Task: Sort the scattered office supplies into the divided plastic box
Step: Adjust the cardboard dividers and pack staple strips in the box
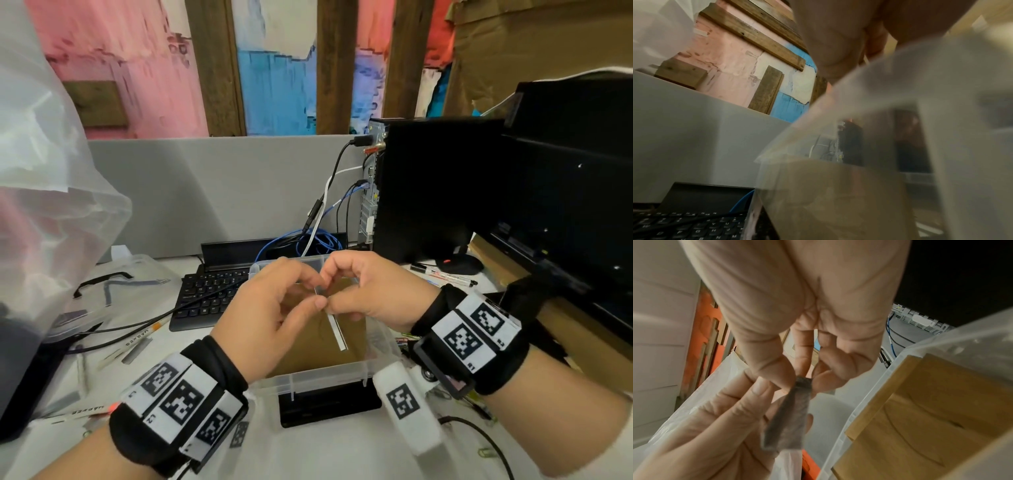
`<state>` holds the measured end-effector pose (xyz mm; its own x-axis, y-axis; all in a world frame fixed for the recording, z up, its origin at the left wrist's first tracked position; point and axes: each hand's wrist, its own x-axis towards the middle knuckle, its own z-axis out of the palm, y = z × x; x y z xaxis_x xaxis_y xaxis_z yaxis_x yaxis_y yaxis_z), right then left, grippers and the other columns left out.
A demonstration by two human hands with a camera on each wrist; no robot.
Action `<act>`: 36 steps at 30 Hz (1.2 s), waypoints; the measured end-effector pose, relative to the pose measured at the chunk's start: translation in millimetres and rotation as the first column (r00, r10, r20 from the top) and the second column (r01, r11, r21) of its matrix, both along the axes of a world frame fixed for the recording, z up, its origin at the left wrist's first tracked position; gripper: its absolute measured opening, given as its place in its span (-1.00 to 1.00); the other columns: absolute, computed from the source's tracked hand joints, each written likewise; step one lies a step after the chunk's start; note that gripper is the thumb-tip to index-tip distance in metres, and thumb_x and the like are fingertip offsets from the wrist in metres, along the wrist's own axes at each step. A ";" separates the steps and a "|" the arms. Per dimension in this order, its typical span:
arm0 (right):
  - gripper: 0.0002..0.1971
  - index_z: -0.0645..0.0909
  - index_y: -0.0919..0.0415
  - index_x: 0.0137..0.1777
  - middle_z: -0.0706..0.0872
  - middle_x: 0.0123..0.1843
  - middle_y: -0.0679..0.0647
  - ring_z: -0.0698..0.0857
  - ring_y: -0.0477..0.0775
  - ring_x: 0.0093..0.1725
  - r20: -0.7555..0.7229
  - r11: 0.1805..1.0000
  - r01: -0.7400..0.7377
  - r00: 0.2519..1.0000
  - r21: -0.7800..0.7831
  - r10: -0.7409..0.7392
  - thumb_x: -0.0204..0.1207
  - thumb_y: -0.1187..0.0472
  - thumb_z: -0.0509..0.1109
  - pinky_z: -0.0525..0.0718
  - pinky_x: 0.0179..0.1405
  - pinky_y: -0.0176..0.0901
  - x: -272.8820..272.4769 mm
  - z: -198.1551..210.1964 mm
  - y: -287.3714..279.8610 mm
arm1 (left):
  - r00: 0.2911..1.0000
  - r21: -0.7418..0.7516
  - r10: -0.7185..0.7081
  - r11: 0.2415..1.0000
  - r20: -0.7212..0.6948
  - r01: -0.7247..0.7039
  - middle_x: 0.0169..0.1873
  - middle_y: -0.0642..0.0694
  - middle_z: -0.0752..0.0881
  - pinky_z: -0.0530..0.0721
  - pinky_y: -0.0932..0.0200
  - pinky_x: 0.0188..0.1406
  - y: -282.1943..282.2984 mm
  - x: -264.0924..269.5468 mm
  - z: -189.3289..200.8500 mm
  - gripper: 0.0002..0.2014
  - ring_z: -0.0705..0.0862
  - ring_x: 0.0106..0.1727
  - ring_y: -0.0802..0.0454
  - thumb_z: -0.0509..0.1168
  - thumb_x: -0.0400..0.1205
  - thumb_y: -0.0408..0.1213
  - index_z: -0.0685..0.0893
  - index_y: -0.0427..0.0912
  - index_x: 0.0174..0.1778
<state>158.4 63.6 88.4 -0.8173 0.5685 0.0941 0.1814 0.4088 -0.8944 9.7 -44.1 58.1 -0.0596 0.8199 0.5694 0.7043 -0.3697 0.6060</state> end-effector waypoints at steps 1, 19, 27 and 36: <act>-0.77 0.60 0.07 -0.17 0.68 -0.11 0.01 0.59 -0.19 -0.43 -0.002 1.000 0.009 1.000 0.007 -0.009 0.37 0.42 0.49 0.56 -0.44 -0.19 0.2 -0.2 -1.1 | 1.000 0.012 0.014 1.000 -0.027 -0.013 -0.10 0.15 0.66 0.71 0.04 -0.23 -0.4 -0.3 -0.1 -0.84 0.71 -0.01 0.10 0.28 0.58 -0.01 0.64 0.06 0.01; -0.90 0.68 0.26 -0.25 0.69 -0.30 0.16 0.56 0.01 -0.41 -0.155 0.965 0.108 0.977 -0.240 -0.148 0.44 0.43 0.47 0.55 -0.36 -0.18 10.0 -23.7 6.9 | 0.828 -0.253 0.019 0.956 0.561 0.150 -0.09 -0.19 0.79 0.79 -0.04 -0.09 -0.5 -6.6 -14.4 -0.90 0.77 -0.07 -0.04 0.15 0.70 -0.39 0.57 -0.25 0.02; -0.95 0.58 0.31 -0.12 0.59 -0.48 0.08 0.50 -0.11 -0.58 -0.108 0.966 0.157 0.977 -0.206 -0.182 0.53 0.37 0.41 0.49 -0.57 -0.30 6.0 -24.0 4.0 | 0.858 -0.294 0.029 0.945 0.513 0.144 -0.23 -0.09 0.78 0.78 -0.07 -0.10 -0.2 -1.6 -18.8 -0.92 0.79 -0.18 0.01 0.17 0.70 -0.34 0.57 -0.20 -0.02; -0.91 0.57 0.27 -0.09 0.68 -0.46 0.10 0.52 -0.05 -0.60 -0.026 0.990 0.120 0.992 -0.071 -0.122 0.55 0.26 0.41 0.51 -0.53 -0.22 -0.9 -21.7 -5.3 | 0.909 -0.326 0.019 0.937 0.416 0.129 -0.24 -0.12 0.78 0.80 -0.01 -0.15 -1.4 1.0 -18.6 -0.91 0.80 -0.19 0.00 0.17 0.71 -0.31 0.58 -0.18 -0.02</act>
